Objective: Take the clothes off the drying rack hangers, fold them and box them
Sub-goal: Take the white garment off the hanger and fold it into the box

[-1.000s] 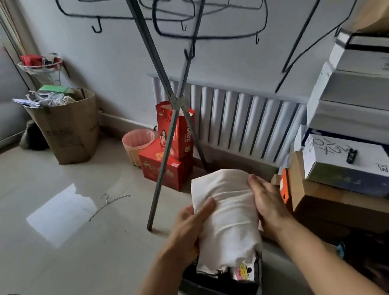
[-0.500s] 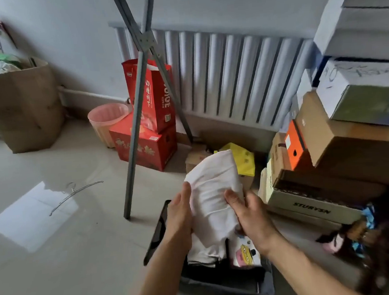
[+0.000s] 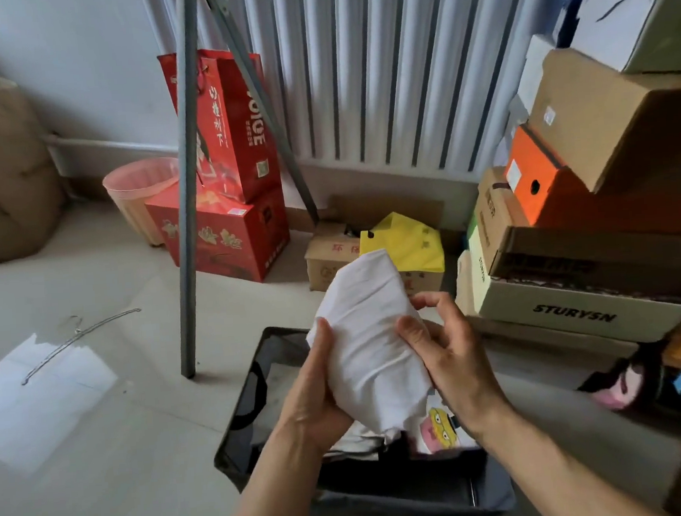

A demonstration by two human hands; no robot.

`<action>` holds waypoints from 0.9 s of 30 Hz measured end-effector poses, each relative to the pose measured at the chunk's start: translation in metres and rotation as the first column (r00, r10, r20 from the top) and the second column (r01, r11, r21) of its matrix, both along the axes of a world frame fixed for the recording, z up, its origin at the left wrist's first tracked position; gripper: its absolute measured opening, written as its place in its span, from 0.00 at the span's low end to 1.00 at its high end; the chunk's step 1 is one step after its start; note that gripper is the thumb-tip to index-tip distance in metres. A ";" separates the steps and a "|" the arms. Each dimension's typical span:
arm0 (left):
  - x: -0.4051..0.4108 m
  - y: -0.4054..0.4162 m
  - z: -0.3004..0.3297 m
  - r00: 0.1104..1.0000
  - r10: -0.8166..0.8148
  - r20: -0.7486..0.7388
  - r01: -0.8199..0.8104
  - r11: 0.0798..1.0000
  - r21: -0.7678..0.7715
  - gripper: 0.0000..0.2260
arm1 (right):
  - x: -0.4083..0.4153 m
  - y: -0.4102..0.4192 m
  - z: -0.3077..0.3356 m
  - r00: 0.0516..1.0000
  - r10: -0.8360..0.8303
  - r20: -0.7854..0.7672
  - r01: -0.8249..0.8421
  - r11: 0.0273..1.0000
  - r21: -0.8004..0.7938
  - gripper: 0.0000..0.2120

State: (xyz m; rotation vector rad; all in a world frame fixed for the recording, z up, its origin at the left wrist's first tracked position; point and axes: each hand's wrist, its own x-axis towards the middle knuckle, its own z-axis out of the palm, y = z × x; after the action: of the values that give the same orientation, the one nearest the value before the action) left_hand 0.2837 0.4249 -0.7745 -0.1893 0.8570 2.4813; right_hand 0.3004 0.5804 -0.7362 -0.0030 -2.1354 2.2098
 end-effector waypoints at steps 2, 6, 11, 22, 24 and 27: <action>-0.002 -0.006 -0.012 1.000 -0.012 -0.029 0.012 1.000 -0.015 0.27 | -0.003 0.002 -0.012 1.000 0.022 -0.016 -0.022 0.999 0.030 0.10; 0.000 -0.009 -0.035 0.994 0.042 -0.097 -0.056 0.988 -0.145 0.25 | -0.013 0.007 -0.045 0.993 -0.058 -0.103 0.092 0.924 0.370 0.08; 0.007 -0.016 -0.055 0.987 0.072 -0.141 -0.106 0.963 -0.249 0.26 | -0.016 0.004 -0.067 0.994 -0.079 -0.070 0.099 0.932 0.350 0.07; 0.018 -0.006 -0.074 0.987 0.133 -0.093 -0.157 0.933 -0.324 0.16 | 0.010 0.005 -0.084 0.963 -0.021 -0.270 0.195 0.746 0.637 0.13; 0.018 -0.002 -0.076 0.987 0.138 -0.086 -0.160 0.919 -0.360 0.15 | 0.011 0.010 -0.093 0.980 -0.040 -0.195 0.167 0.700 0.694 0.12; 0.018 -0.002 -0.086 0.995 0.095 0.007 -0.083 0.903 -0.422 0.16 | 0.006 0.025 -0.111 0.970 -0.120 0.213 0.003 0.878 0.478 0.17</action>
State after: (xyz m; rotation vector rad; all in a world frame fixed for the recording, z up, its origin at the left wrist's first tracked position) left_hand 0.3015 0.4233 -0.8601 -0.4186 1.3956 2.3349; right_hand 0.3067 0.6053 -0.8470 -0.3206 -2.7090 1.6625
